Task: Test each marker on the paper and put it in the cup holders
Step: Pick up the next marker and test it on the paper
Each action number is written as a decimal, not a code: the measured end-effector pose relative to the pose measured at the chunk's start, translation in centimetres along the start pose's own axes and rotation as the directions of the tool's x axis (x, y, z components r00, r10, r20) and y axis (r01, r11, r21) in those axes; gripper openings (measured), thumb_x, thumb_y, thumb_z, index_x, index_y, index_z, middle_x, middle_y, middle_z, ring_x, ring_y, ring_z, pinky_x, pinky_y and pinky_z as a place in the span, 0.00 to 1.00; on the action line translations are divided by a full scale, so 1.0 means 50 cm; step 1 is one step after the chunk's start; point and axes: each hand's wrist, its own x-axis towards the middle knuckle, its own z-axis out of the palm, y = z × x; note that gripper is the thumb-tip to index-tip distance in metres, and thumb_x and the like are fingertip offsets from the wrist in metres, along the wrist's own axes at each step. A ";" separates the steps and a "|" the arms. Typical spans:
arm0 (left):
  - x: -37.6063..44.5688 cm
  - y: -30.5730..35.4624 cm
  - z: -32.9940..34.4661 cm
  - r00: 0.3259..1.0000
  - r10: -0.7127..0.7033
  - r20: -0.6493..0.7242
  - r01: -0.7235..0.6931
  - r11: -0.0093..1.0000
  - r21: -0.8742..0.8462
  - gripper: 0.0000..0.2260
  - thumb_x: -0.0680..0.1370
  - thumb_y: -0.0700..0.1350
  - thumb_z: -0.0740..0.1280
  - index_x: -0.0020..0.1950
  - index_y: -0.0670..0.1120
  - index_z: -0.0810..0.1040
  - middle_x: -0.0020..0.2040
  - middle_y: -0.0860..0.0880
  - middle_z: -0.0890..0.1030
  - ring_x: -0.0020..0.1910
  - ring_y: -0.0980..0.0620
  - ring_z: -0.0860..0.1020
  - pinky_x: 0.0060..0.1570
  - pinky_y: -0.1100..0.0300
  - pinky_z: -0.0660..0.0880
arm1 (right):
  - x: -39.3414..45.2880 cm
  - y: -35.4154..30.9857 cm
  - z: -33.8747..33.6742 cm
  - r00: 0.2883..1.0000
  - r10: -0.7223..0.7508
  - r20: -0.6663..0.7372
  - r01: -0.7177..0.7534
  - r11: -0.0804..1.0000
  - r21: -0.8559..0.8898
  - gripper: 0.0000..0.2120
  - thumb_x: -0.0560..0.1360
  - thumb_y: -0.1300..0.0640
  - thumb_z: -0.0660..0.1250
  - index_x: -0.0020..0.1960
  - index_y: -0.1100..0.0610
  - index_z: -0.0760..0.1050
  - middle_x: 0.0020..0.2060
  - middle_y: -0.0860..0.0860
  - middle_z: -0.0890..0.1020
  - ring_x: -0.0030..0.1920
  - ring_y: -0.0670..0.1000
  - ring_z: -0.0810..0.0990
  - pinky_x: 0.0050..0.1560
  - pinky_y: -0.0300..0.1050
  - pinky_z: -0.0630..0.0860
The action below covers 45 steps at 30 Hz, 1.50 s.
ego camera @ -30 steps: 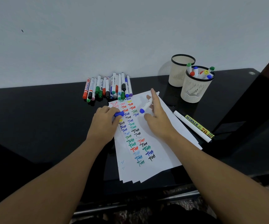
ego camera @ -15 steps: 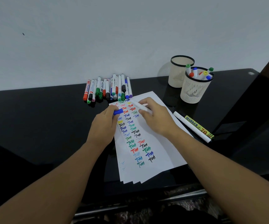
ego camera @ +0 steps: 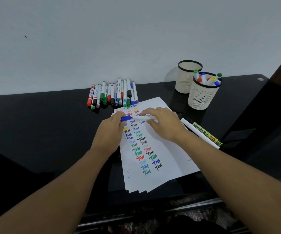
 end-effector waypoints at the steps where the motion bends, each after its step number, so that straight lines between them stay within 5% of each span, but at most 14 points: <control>1: -0.001 0.001 -0.002 1.000 0.010 0.002 -0.010 1.000 0.005 0.13 0.85 0.47 0.60 0.68 0.48 0.72 0.59 0.47 0.81 0.51 0.51 0.77 0.43 0.59 0.68 | 0.002 -0.002 0.000 1.000 -0.010 0.002 0.010 1.000 -0.019 0.15 0.85 0.49 0.62 0.70 0.38 0.72 0.54 0.48 0.80 0.57 0.51 0.75 0.58 0.52 0.67; 6: -0.005 0.002 -0.001 0.999 0.031 0.017 -0.032 0.999 0.032 0.14 0.85 0.48 0.60 0.71 0.48 0.72 0.59 0.47 0.81 0.54 0.48 0.77 0.46 0.57 0.70 | 0.006 -0.023 0.004 0.996 -0.086 0.019 0.087 0.994 -0.064 0.15 0.84 0.42 0.60 0.70 0.39 0.71 0.55 0.46 0.80 0.57 0.50 0.75 0.60 0.53 0.65; 12: -0.007 0.005 0.001 0.999 0.039 0.017 -0.039 0.999 -0.026 0.19 0.84 0.50 0.62 0.75 0.51 0.67 0.68 0.52 0.78 0.58 0.49 0.79 0.53 0.56 0.74 | 0.015 -0.031 0.000 0.964 -0.236 0.121 0.260 0.931 -0.258 0.21 0.87 0.46 0.55 0.79 0.45 0.60 0.67 0.49 0.81 0.65 0.51 0.79 0.79 0.56 0.50; 17: -0.008 0.007 -0.002 0.999 0.030 0.020 -0.029 0.999 -0.033 0.26 0.84 0.52 0.61 0.80 0.57 0.56 0.66 0.51 0.79 0.57 0.50 0.79 0.53 0.56 0.75 | 0.012 -0.038 -0.011 0.955 -0.220 0.201 0.240 0.968 -0.077 0.25 0.86 0.50 0.58 0.81 0.45 0.54 0.72 0.52 0.76 0.59 0.55 0.80 0.60 0.53 0.78; 23: -0.010 0.013 -0.004 0.999 0.044 0.020 -0.043 0.998 -0.047 0.35 0.84 0.50 0.63 0.79 0.64 0.40 0.66 0.51 0.79 0.58 0.51 0.78 0.54 0.60 0.70 | 0.006 -0.043 -0.003 0.949 -0.262 0.178 0.271 0.962 -0.031 0.24 0.85 0.52 0.57 0.79 0.45 0.56 0.70 0.52 0.74 0.50 0.48 0.78 0.51 0.51 0.79; 28: -0.002 -0.004 0.002 1.000 0.027 0.008 -0.026 0.996 -0.085 0.33 0.81 0.56 0.66 0.82 0.54 0.55 0.67 0.50 0.78 0.63 0.50 0.76 0.61 0.54 0.73 | 0.009 -0.028 -0.001 0.970 -0.193 0.147 0.198 0.980 -0.021 0.26 0.86 0.52 0.52 0.82 0.40 0.52 0.58 0.50 0.75 0.43 0.48 0.76 0.43 0.47 0.75; 33: -0.001 -0.015 0.011 0.996 0.085 -0.015 -0.084 0.994 0.073 0.21 0.78 0.58 0.70 0.64 0.45 0.82 0.62 0.48 0.83 0.62 0.47 0.77 0.62 0.49 0.74 | -0.001 -0.020 -0.006 0.985 -0.125 0.122 0.121 0.992 0.040 0.24 0.86 0.52 0.53 0.80 0.38 0.58 0.49 0.49 0.74 0.45 0.49 0.75 0.42 0.43 0.69; 40: 0.000 -0.016 0.011 0.998 0.067 -0.009 -0.066 0.996 0.062 0.20 0.78 0.58 0.70 0.62 0.46 0.84 0.63 0.48 0.82 0.63 0.49 0.77 0.63 0.49 0.74 | -0.013 -0.020 -0.007 0.993 -0.100 0.067 0.091 0.988 0.127 0.19 0.83 0.51 0.59 0.73 0.43 0.64 0.40 0.46 0.77 0.37 0.49 0.76 0.38 0.48 0.74; 45: 0.002 -0.015 0.011 0.999 0.036 0.002 -0.036 0.998 0.051 0.20 0.78 0.59 0.70 0.63 0.48 0.83 0.64 0.50 0.82 0.65 0.50 0.75 0.64 0.49 0.74 | -0.008 -0.011 -0.007 0.997 -0.040 0.060 0.024 0.971 0.238 0.23 0.85 0.59 0.52 0.75 0.40 0.65 0.52 0.54 0.78 0.51 0.52 0.77 0.53 0.50 0.75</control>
